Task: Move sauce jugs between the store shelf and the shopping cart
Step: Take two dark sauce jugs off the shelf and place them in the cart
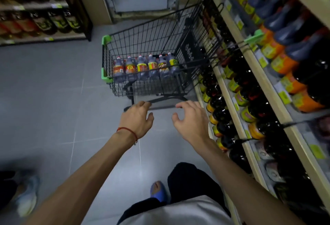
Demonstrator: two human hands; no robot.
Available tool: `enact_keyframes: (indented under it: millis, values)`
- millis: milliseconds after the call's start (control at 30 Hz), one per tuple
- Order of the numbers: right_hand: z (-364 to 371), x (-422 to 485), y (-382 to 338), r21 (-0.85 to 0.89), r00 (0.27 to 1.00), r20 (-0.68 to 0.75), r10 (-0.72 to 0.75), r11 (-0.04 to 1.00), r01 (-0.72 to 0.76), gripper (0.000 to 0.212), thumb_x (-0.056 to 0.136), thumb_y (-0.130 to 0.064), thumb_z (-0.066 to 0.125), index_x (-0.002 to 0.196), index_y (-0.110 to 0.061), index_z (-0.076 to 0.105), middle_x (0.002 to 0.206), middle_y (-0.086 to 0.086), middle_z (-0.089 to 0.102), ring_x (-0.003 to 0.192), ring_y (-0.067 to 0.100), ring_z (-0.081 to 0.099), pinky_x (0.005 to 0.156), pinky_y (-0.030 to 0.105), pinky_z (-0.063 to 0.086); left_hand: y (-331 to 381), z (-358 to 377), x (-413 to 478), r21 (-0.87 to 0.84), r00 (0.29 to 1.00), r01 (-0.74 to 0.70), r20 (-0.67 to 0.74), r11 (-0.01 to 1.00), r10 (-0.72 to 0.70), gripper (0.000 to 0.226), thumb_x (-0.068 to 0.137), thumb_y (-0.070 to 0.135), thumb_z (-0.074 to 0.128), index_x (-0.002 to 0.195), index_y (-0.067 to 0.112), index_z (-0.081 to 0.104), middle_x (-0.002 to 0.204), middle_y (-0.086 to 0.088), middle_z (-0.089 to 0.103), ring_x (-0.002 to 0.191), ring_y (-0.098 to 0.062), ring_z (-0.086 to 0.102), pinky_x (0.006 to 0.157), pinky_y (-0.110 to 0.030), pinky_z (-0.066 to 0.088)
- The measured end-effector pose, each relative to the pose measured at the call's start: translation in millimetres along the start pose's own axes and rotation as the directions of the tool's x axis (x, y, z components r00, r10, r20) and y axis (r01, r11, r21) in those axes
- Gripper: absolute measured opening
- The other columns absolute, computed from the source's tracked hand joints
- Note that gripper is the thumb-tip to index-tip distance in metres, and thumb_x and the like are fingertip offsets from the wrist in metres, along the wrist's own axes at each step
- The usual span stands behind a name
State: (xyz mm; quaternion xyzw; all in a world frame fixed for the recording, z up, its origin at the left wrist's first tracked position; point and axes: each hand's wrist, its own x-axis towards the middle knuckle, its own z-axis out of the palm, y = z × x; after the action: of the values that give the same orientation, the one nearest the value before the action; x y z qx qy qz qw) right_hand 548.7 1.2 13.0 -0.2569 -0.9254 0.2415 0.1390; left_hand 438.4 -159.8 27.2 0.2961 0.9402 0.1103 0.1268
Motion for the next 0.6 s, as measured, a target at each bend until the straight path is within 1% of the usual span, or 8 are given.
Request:
enact_keyframes:
  millis: [100,200,267,400,467,533,600]
  values:
    - [16.4,68.1,-6.3,0.014,0.999,-0.023,-0.034,0.999,0.034,0.027,0.082,-0.027,0.071,0.106,-0.015,0.076,0.101,0.001,0.071,0.1,0.026,0.061,0.083,0.04,0.053,-11.6,-9.4,62.1,-0.001,1.0,0.005,0.011,1.0,-0.005,0.04,0.099,0.032,0.052,0.138,0.021,0.055,0.129,-0.002,0.059,0.109,-0.03,0.061,0.082,-0.041,0.052]
    - [37.0,138.2,-6.8,0.012,0.996,-0.01,-0.086,0.996,0.086,0.026,0.084,-0.028,0.068,0.106,-0.015,0.076,0.1,0.001,0.071,0.097,0.027,0.06,0.082,0.04,0.053,-23.5,-15.7,124.1,-0.009,0.999,0.031,-0.014,0.999,-0.032,0.04,0.1,0.032,0.052,0.139,0.021,0.055,0.131,-0.002,0.06,0.11,-0.029,0.062,0.081,-0.041,0.052]
    - [48.6,183.9,-7.2,0.039,0.996,0.021,-0.09,0.995,0.089,0.029,0.085,-0.03,0.066,0.107,-0.014,0.076,0.102,0.002,0.071,0.098,0.027,0.06,0.082,0.04,0.052,-30.2,-19.6,165.6,-0.018,0.999,0.044,-0.023,0.999,-0.044,0.039,0.1,0.032,0.053,0.137,0.02,0.056,0.13,-0.003,0.061,0.109,-0.029,0.063,0.08,-0.041,0.054]
    - [70.7,259.2,-8.7,0.06,0.994,0.065,-0.09,0.994,0.086,0.025,0.083,-0.026,0.073,0.106,-0.014,0.076,0.102,0.003,0.071,0.097,0.026,0.061,0.077,0.032,0.044,-41.6,-29.0,236.5,-0.018,0.996,0.085,0.015,0.996,-0.085,0.031,0.097,0.03,0.055,0.126,0.018,0.059,0.126,-0.007,0.064,0.102,-0.033,0.065,0.079,-0.044,0.057]
    - [84.3,293.3,-12.8,0.056,0.987,0.124,-0.1,0.994,0.093,0.025,0.084,-0.028,0.072,0.106,-0.016,0.075,0.104,0.002,0.071,0.099,0.025,0.06,0.079,0.031,0.045,-48.5,-30.0,265.7,-0.033,0.992,0.122,0.032,0.992,-0.121,0.029,0.096,0.03,0.056,0.122,0.017,0.06,0.124,-0.007,0.065,0.1,-0.033,0.065,0.079,-0.045,0.057]
    - [99.1,321.1,-16.6,0.061,0.974,0.199,-0.109,0.993,0.098,0.026,0.086,-0.032,0.069,0.107,-0.019,0.074,0.107,-0.001,0.07,0.102,0.023,0.06,0.085,0.035,0.05,-58.2,-28.1,288.0,-0.057,0.987,0.152,0.054,0.987,-0.149,0.032,0.096,0.031,0.056,0.125,0.018,0.06,0.126,-0.007,0.065,0.101,-0.034,0.066,0.081,-0.046,0.057]
    - [113.4,344.0,-22.5,0.059,0.962,0.248,-0.114,0.993,0.102,0.026,0.086,-0.035,0.065,0.107,-0.021,0.072,0.108,-0.003,0.07,0.103,0.022,0.059,0.087,0.037,0.051,-72.1,-22.4,308.7,-0.07,0.981,0.18,0.082,0.981,-0.174,0.036,0.096,0.031,0.056,0.13,0.02,0.06,0.129,-0.005,0.064,0.105,-0.033,0.065,0.083,-0.046,0.057]
